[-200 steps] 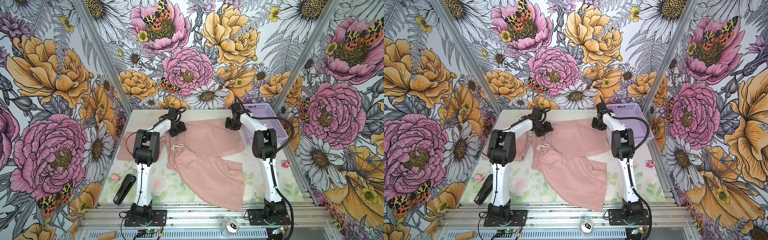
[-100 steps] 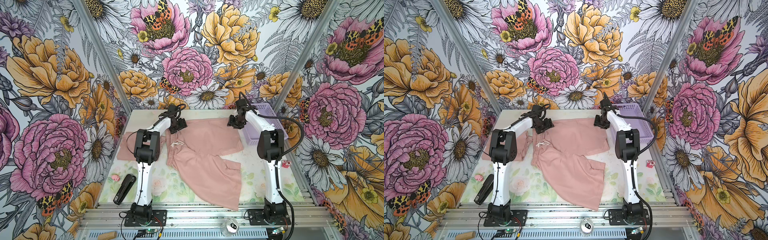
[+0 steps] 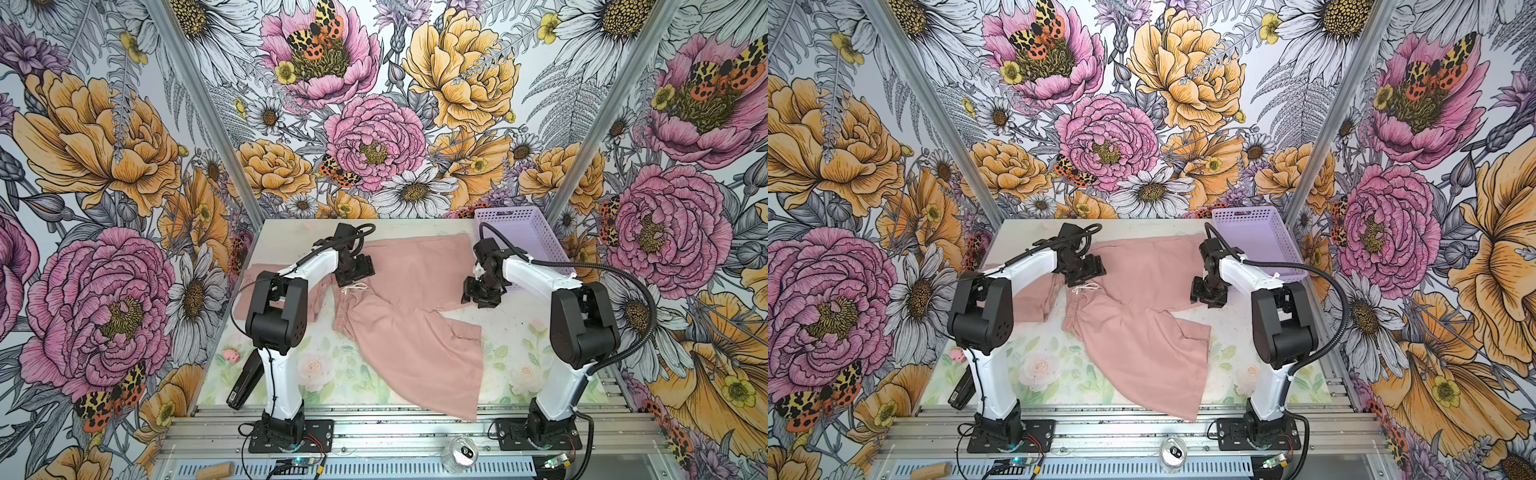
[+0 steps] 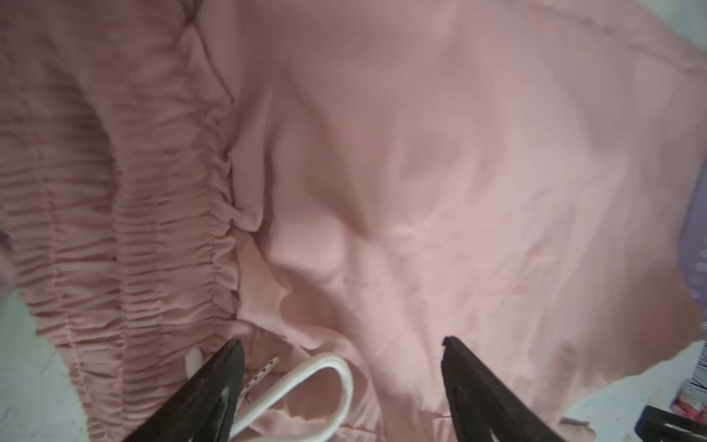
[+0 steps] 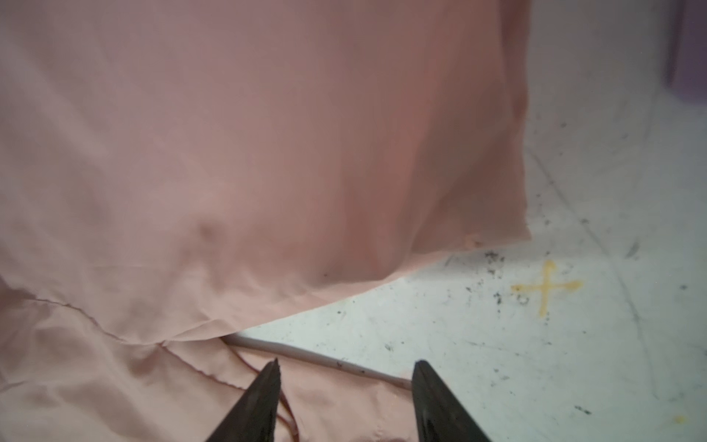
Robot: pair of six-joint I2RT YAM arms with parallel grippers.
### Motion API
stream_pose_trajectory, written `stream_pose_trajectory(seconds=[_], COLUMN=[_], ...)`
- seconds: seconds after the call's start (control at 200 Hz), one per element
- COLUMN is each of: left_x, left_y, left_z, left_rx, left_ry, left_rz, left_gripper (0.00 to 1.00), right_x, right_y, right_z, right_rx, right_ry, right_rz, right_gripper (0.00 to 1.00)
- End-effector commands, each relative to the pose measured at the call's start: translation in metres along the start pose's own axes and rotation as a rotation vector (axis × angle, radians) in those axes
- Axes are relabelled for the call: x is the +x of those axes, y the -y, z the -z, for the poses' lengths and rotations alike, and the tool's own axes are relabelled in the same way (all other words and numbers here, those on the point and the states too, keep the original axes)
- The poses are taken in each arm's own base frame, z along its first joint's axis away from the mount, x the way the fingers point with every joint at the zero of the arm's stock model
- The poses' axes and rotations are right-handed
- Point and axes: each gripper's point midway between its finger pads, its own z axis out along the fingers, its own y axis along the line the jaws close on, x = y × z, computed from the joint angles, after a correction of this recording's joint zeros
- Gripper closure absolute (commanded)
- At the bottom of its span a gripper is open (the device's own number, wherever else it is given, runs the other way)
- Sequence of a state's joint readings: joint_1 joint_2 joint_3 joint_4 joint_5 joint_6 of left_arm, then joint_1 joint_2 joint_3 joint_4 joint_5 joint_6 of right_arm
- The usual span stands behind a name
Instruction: Fold and stack the mixed laundry pile
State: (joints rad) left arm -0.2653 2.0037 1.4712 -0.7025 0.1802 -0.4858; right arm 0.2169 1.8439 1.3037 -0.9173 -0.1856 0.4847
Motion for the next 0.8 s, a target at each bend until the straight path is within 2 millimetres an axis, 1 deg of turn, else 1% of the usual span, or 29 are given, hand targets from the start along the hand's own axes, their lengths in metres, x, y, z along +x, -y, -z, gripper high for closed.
stream_pose_trajectory(seconds=[0.0, 0.055, 0.17, 0.275, 0.445, 0.575, 0.63, 0.706, 0.751, 0.796], left_x=[-0.003, -0.005, -0.012, -0.020, -0.036, -0.050, -0.057, -0.062, -0.064, -0.065], left_y=[-0.010, -0.012, -0.019, -0.023, -0.025, -0.022, -0.020, -0.017, -0.015, -0.012], left_z=[-0.011, -0.016, -0.028, -0.038, -0.049, -0.055, -0.055, -0.056, -0.055, -0.050], left_rx=[-0.028, -0.031, -0.025, -0.015, -0.005, 0.010, 0.020, 0.032, 0.041, 0.050], left_ry=[0.010, 0.012, 0.015, 0.018, 0.032, 0.044, 0.054, 0.058, 0.060, 0.066], left_rz=[-0.018, -0.012, 0.017, 0.041, 0.069, 0.086, 0.092, 0.099, 0.099, 0.101], left_gripper=[0.18, 0.18, 0.20, 0.21, 0.22, 0.22, 0.22, 0.22, 0.22, 0.21], right_x=[-0.040, -0.051, -0.071, -0.090, -0.126, -0.153, -0.166, -0.178, -0.182, -0.181], right_y=[-0.003, -0.002, 0.001, 0.001, -0.003, -0.009, -0.011, -0.017, -0.022, -0.028], right_z=[-0.007, -0.014, -0.027, -0.035, -0.038, -0.043, -0.041, -0.037, -0.031, -0.021], right_rx=[0.009, 0.029, 0.076, 0.094, 0.086, 0.069, 0.060, 0.033, 0.014, -0.002], right_ry=[0.124, 0.135, 0.156, 0.172, 0.214, 0.241, 0.261, 0.278, 0.281, 0.282], right_rz=[0.002, 0.002, 0.001, -0.001, -0.007, -0.001, 0.004, 0.017, 0.027, 0.042], right_gripper=[0.40, 0.40, 0.46, 0.48, 0.49, 0.49, 0.49, 0.48, 0.47, 0.46])
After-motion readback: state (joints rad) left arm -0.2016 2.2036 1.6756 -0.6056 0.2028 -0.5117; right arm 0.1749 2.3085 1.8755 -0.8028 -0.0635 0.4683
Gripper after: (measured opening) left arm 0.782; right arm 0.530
